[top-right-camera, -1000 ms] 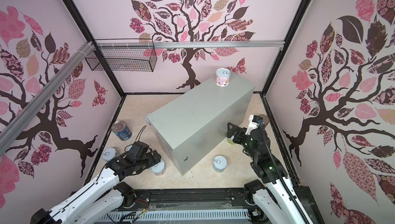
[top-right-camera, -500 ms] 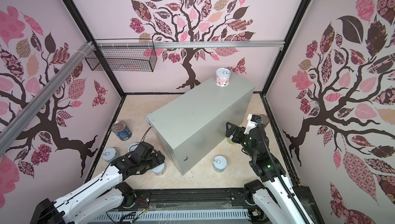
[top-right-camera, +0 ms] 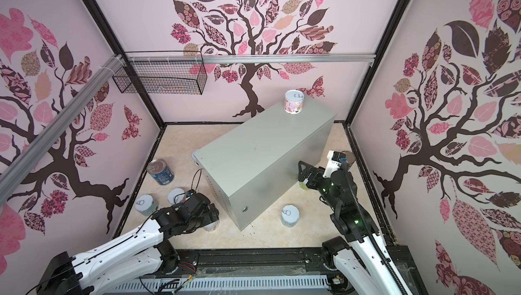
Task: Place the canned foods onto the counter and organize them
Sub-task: 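Lower the left gripper toward the pink can while the right gripper lowers, then close the left gripper around the second pink-labelled can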
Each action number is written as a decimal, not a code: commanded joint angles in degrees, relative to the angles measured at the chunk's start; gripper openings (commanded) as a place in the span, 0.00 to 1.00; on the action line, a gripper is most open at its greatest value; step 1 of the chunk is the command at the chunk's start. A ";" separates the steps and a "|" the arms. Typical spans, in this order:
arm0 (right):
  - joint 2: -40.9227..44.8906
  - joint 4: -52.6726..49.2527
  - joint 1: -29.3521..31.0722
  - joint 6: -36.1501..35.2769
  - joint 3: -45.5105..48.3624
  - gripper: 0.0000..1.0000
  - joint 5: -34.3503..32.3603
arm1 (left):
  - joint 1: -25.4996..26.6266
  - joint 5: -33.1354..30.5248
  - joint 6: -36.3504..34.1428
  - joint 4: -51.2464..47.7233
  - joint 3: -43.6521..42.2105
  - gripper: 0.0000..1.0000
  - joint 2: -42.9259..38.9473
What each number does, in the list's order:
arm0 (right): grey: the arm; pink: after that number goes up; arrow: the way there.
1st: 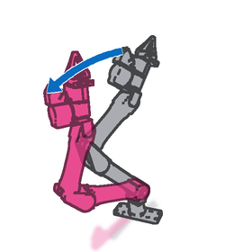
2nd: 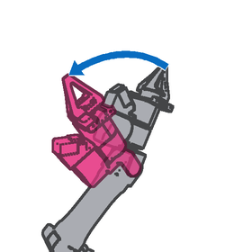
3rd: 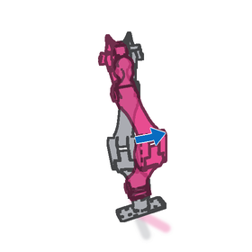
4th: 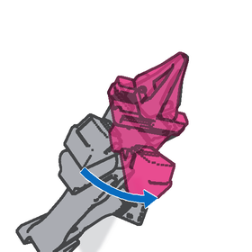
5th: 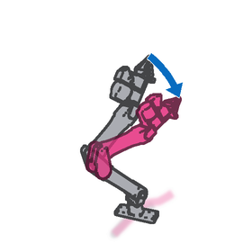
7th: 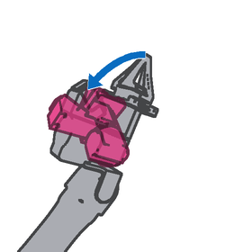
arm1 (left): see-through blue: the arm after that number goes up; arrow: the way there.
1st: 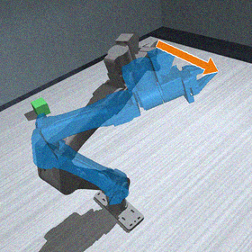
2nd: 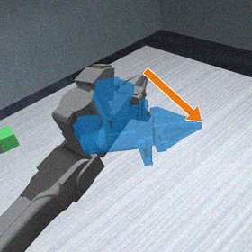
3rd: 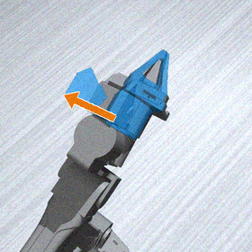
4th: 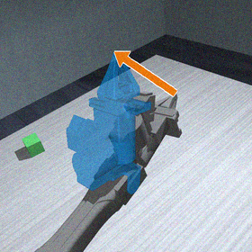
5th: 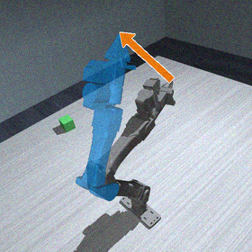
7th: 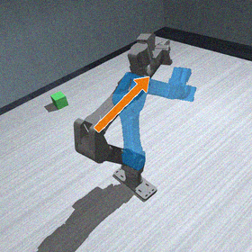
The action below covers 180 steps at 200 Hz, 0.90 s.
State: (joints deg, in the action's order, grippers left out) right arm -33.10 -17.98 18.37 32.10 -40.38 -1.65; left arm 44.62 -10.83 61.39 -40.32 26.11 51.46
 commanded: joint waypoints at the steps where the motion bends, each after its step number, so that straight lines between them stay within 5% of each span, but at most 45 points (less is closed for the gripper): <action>1: 0.67 0.14 0.26 -0.37 0.60 1.00 0.51 | 0.13 -3.13 0.17 -1.70 -1.23 0.94 0.82; 99: 0.76 0.70 0.26 -0.19 1.10 1.00 1.69 | 0.20 -6.27 1.57 -2.95 -0.57 0.77 4.54; 151: -0.69 0.84 0.26 0.25 -0.39 1.00 2.88 | 2.65 -6.81 2.75 -4.05 0.27 0.92 6.94; 180: -0.32 0.83 0.25 0.25 -0.01 1.00 2.70 | 2.66 -6.97 2.86 -3.76 -0.10 0.89 6.68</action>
State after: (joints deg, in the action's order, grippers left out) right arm -33.80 -17.76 18.37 32.16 -39.72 0.71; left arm 46.98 -16.47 63.88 -42.81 26.17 58.35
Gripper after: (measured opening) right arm 0.999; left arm 0.913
